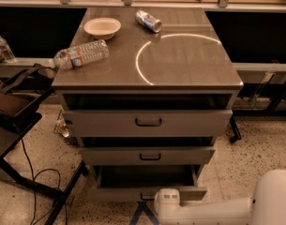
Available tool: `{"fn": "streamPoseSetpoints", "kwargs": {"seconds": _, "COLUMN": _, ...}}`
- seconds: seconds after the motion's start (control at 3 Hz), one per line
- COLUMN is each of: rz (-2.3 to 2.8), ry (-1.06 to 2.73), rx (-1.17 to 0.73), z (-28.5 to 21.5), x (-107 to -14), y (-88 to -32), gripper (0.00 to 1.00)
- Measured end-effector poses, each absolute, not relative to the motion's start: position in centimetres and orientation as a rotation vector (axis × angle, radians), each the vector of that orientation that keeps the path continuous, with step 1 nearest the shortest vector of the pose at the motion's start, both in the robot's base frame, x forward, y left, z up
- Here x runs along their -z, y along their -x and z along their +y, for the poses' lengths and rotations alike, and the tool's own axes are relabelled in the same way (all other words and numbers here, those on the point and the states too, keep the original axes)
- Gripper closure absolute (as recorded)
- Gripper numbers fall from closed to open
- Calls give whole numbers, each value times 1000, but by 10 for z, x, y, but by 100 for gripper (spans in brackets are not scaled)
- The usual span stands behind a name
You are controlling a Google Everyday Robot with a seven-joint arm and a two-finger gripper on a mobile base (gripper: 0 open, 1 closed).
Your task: Open bottom drawer
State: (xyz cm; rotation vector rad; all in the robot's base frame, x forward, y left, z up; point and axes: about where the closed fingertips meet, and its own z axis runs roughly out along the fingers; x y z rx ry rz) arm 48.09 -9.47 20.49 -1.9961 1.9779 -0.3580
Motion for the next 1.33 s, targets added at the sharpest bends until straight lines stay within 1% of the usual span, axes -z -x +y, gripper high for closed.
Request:
{"fn": "streamPoseSetpoints", "kwargs": {"seconds": 0.33, "rz": 1996, "ry": 1964, "rx": 459, "z": -105, "x": -237, "y": -477, "gripper": 88}}
{"fn": "streamPoseSetpoints", "kwargs": {"seconds": 0.67, "rz": 2005, "ry": 1925, "rx": 564, "z": -115, "x": -266, "y": -476, "gripper": 100}}
{"fn": "streamPoseSetpoints", "kwargs": {"seconds": 1.0, "rz": 1974, "ry": 1887, "rx": 634, "z": -131, "x": -276, "y": -488, "gripper": 100}}
{"fn": "streamPoseSetpoints", "kwargs": {"seconds": 1.33, "rz": 1896, "ry": 1855, "rx": 668, "z": -149, "x": -273, "y": -519, "gripper": 100}}
